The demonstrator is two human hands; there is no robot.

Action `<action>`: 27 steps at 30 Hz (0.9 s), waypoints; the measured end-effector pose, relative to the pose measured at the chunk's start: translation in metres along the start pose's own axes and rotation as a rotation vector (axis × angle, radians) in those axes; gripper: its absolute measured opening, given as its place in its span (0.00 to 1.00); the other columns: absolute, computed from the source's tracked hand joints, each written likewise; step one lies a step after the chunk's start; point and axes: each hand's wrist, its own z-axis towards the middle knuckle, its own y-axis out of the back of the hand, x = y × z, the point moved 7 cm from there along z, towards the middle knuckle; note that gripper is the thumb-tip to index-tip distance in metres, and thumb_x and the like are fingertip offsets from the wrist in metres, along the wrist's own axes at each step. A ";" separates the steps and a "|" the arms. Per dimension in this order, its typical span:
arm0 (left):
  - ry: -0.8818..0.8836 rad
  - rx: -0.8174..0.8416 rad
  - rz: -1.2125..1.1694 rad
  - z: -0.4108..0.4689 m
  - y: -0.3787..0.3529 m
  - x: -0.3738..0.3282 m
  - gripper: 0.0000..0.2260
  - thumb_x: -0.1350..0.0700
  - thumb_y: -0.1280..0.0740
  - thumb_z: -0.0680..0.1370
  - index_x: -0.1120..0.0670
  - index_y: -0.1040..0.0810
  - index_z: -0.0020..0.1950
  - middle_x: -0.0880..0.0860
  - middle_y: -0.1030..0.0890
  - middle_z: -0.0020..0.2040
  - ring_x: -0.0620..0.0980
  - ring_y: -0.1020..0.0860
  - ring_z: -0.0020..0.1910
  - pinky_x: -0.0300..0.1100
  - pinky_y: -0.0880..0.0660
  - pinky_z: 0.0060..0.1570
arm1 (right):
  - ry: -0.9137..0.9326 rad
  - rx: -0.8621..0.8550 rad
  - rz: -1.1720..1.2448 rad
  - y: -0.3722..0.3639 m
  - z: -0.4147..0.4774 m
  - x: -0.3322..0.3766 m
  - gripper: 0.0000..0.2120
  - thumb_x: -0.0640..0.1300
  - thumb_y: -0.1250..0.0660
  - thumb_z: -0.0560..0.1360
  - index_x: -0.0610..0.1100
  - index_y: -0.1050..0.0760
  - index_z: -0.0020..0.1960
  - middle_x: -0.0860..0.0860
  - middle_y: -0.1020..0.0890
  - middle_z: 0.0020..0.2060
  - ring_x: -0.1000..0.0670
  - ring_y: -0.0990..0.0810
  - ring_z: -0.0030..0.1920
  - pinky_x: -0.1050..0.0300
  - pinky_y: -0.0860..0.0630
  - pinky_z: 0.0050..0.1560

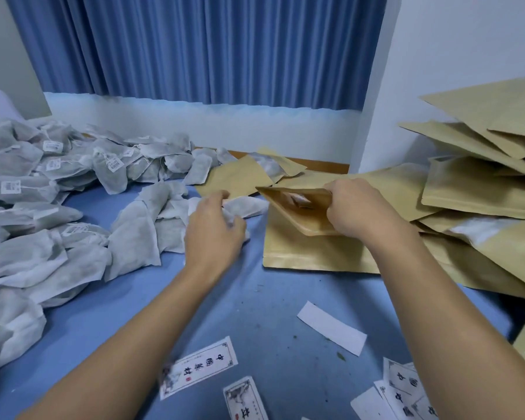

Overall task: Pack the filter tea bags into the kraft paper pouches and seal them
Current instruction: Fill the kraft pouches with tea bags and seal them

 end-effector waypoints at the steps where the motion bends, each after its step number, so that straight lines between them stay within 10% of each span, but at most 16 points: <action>1: 0.052 0.117 0.107 0.008 -0.014 0.017 0.18 0.52 0.34 0.77 0.53 0.26 0.66 0.53 0.21 0.62 0.57 0.24 0.61 0.52 0.26 0.58 | -0.001 0.000 -0.006 -0.002 0.004 0.004 0.12 0.34 0.43 0.75 0.48 0.24 0.47 0.47 0.23 0.42 0.43 0.24 0.43 0.53 0.25 0.41; 5: 0.018 0.257 0.382 0.010 -0.037 0.041 0.11 0.48 0.34 0.78 0.52 0.25 0.58 0.55 0.19 0.55 0.60 0.22 0.54 0.51 0.26 0.50 | -0.039 0.027 -0.025 -0.017 0.020 0.010 0.11 0.35 0.43 0.76 0.46 0.25 0.51 0.46 0.23 0.44 0.43 0.23 0.46 0.51 0.22 0.47; 12: -0.441 -0.249 0.094 -0.015 -0.005 -0.015 0.12 0.60 0.29 0.74 0.53 0.18 0.57 0.51 0.18 0.54 0.56 0.23 0.50 0.49 0.29 0.50 | -0.059 0.061 -0.015 -0.035 0.028 0.008 0.11 0.35 0.41 0.73 0.50 0.27 0.45 0.46 0.21 0.44 0.43 0.22 0.45 0.48 0.20 0.48; 20: -0.626 -0.245 -0.042 -0.043 -0.013 -0.054 0.22 0.70 0.24 0.69 0.55 0.16 0.61 0.58 0.25 0.46 0.55 0.27 0.42 0.49 0.27 0.31 | -0.028 0.085 -0.032 -0.039 0.034 0.005 0.09 0.38 0.40 0.75 0.46 0.22 0.49 0.46 0.21 0.43 0.43 0.23 0.44 0.54 0.26 0.41; 27: -0.427 0.296 0.343 0.002 -0.083 -0.090 0.14 0.67 0.34 0.75 0.58 0.23 0.59 0.59 0.27 0.57 0.59 0.26 0.56 0.48 0.32 0.44 | 0.065 0.042 -0.084 -0.029 0.027 0.022 0.10 0.36 0.39 0.72 0.47 0.22 0.45 0.48 0.23 0.37 0.42 0.23 0.43 0.55 0.33 0.37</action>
